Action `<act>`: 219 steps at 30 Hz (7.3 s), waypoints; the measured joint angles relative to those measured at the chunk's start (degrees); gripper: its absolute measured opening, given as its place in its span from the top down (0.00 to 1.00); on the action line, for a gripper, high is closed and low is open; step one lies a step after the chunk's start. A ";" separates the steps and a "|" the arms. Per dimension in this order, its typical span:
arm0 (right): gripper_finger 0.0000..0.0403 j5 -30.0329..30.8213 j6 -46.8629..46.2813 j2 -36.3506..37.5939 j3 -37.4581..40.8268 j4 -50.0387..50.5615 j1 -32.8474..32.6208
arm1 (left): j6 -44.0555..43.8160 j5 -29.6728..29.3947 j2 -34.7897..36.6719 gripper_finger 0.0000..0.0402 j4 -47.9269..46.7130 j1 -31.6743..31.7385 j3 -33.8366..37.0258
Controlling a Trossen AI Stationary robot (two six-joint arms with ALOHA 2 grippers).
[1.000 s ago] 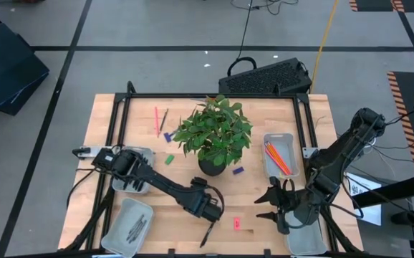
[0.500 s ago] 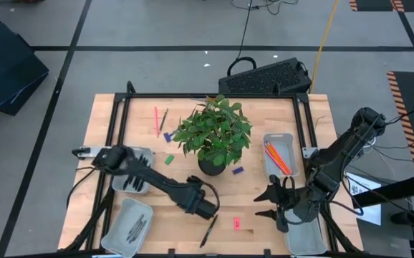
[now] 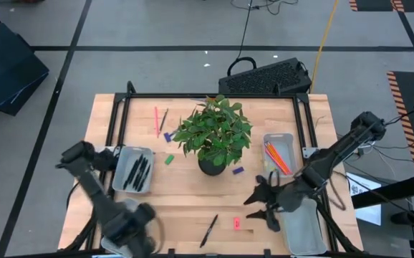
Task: Sort crayons/erasers/pens/pencils in bins
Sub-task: Put the gray crayon into the bottom left gray bin, then put the black pen into the top left gray bin
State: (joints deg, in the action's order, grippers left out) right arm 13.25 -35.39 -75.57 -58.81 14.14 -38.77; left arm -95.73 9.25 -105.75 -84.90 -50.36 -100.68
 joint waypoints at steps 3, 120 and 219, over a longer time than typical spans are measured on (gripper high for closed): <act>0.48 -4.12 4.43 -6.66 -6.63 2.72 1.02 | -5.28 0.33 0.03 0.95 -0.53 -3.77 2.34; 0.48 -7.32 16.57 -17.64 -11.78 27.87 -5.04 | 9.47 -21.50 -35.66 0.75 30.92 16.83 -18.89; 0.48 -4.08 -7.02 -13.84 -11.80 22.07 9.90 | 59.65 -4.16 4.45 0.66 25.24 55.75 38.12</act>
State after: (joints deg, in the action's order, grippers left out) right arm 9.17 -42.41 -89.41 -70.61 36.21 -28.86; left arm -36.08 5.09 -101.30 -59.66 5.40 -62.57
